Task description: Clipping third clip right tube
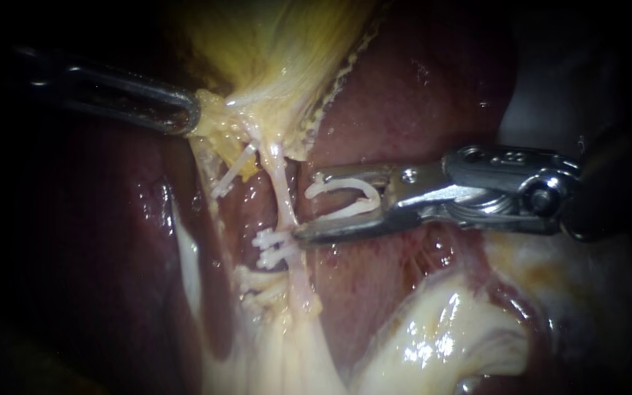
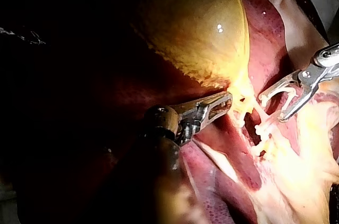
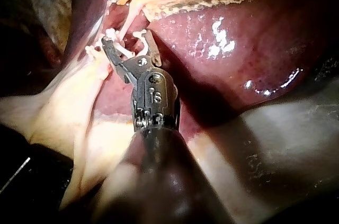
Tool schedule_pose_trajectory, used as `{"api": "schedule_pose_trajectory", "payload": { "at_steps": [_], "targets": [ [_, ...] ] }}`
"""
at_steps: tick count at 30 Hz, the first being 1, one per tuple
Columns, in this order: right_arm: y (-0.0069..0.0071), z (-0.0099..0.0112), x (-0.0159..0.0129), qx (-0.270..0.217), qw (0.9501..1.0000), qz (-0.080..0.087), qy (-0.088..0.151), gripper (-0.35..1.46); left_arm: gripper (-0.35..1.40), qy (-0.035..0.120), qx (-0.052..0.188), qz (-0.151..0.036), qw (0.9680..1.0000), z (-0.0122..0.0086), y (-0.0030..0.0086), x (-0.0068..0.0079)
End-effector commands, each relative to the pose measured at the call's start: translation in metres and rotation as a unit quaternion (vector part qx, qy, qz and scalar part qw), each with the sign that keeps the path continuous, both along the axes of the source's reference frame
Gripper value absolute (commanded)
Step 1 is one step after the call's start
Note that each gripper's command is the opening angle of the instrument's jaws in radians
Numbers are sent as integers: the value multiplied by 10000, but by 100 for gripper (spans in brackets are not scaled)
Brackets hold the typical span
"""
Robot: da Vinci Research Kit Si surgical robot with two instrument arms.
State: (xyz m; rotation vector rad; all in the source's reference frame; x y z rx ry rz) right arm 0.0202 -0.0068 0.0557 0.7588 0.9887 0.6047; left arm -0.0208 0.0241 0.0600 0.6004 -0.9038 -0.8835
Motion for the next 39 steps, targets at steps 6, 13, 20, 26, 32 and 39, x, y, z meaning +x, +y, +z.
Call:
{"api": "schedule_pose_trajectory", "payload": {
  "at_steps": [6, 13, 20, 26, 32, 39],
  "targets": [
    [4, 23, 12, 36, 9997, 160, 160, 49, -35, 3, -3, -3, 10000, 1, 0, -1],
    [7, 44, 22, 309, 9944, 632, 787, 50, -35, 10, -6, -12, 10000, 2, 0, -4],
    [10, 45, 26, 596, 9842, 973, 1353, 50, -35, 8, -6, -9, 10000, 3, 1, -5],
    [12, 40, 29, 768, 9744, 1047, 1833, 50, -35, 8, -6, -10, 10000, 4, 1, -5],
    [19, 25, 32, 1036, 9689, 602, 2164, 48, -35, 8, -6, -10, 10000, 4, 1, -5],
    [22, 15, 32, 1144, 9653, 354, 2321, 45, -35, 8, -6, -9, 10000, 4, 1, -4]
  ]
}}
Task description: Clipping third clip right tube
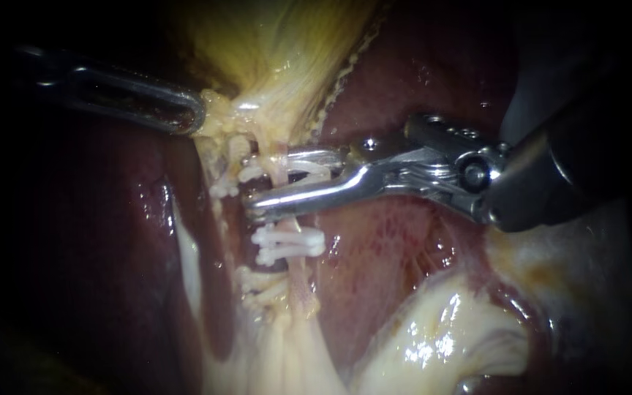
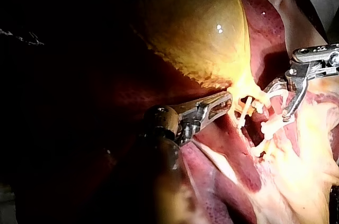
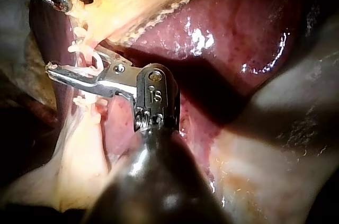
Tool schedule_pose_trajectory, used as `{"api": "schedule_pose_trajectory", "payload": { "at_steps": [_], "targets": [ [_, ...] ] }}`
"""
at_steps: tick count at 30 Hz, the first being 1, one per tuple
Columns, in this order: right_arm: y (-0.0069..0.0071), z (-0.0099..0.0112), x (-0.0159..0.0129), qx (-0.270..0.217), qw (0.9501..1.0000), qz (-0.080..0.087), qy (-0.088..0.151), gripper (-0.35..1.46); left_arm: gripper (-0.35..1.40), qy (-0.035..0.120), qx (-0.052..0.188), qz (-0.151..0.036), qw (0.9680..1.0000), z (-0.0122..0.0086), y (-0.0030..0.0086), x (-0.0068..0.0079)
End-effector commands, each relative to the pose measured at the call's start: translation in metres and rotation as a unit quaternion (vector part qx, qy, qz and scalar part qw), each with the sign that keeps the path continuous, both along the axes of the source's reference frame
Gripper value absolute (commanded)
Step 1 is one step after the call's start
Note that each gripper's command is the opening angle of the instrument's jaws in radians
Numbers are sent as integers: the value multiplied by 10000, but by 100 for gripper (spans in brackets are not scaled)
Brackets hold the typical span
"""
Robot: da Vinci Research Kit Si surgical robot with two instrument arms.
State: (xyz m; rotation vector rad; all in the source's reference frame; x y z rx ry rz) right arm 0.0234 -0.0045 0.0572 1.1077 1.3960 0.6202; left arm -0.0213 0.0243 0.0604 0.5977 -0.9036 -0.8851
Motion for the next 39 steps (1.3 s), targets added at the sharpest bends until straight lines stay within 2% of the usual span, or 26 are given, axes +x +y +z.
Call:
{"api": "schedule_pose_trajectory", "payload": {
  "at_steps": [1, 3, 7, 10, 13, 15, 16, 39],
  "targets": [
    [-1, 0, 0, 1, 10000, 38, -24, 44, -35, 0, 0, 1, 10000, 0, 0, 0],
    [-1, -1, 0, 4, 9999, 95, -57, 42, -35, 0, 0, 1, 10000, 0, 0, 0],
    [1, -1, -4, 11, 9999, 98, -56, 35, -35, 0, 0, 0, 10000, 1, 0, 0],
    [3, -2, -5, 45, 9999, 96, -64, 20, -35, 1, 0, -1, 10000, 1, 1, 0],
    [2, -2, -6, 157, 9998, 81, -97, -5, -35, 1, -1, -1, 10000, 2, 1, 0],
    [1, -2, -9, 241, 9996, 58, -114, -30, -35, 1, -1, -1, 10000, 2, 1, -1],
    [1, -2, -10, 298, 9995, 46, -127, -35, -35, 2, -1, -2, 10000, 2, 1, -1],
    [0, -2, -11, 412, 9991, 24, -140, -35, -35, 1, -1, -1, 10000, 2, 1, 0]
  ]
}}
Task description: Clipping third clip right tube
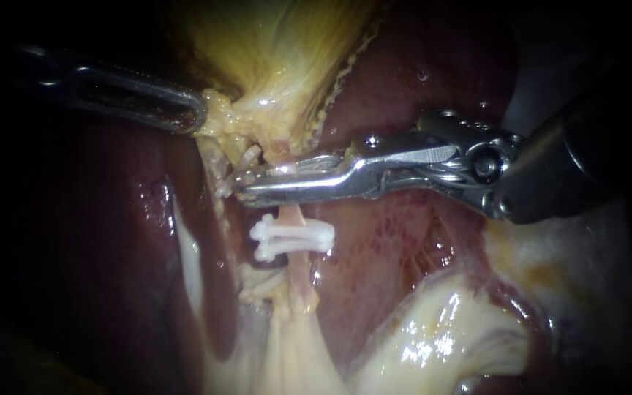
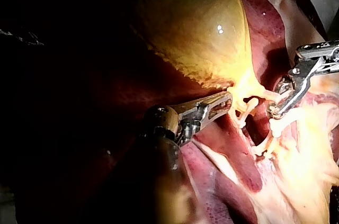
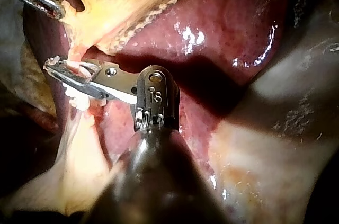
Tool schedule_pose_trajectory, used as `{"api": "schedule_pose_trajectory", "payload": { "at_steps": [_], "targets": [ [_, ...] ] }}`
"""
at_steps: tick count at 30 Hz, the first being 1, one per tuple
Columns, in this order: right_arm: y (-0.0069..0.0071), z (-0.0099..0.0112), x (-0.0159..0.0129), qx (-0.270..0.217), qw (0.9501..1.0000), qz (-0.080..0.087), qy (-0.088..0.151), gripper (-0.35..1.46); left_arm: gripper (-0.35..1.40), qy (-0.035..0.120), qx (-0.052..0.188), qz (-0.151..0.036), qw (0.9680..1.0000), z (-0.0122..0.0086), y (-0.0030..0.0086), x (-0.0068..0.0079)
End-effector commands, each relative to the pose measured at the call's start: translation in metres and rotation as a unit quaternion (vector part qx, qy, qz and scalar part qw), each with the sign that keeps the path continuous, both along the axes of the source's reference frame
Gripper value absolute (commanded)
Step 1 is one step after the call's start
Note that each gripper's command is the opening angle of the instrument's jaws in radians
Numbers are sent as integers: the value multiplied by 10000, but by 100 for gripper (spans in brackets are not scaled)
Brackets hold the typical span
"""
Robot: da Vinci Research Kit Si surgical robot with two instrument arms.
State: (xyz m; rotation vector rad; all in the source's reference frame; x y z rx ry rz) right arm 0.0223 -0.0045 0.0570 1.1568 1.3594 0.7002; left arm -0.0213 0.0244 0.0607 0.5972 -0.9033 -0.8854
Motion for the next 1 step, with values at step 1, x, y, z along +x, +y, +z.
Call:
{"api": "schedule_pose_trajectory", "payload": {
  "at_steps": [1],
  "targets": [
    [-1, 1, 0, -3, 10000, -1, 1, -35, -35, -1, -1, 0, 10000, 0, 0, 0]
  ]
}}
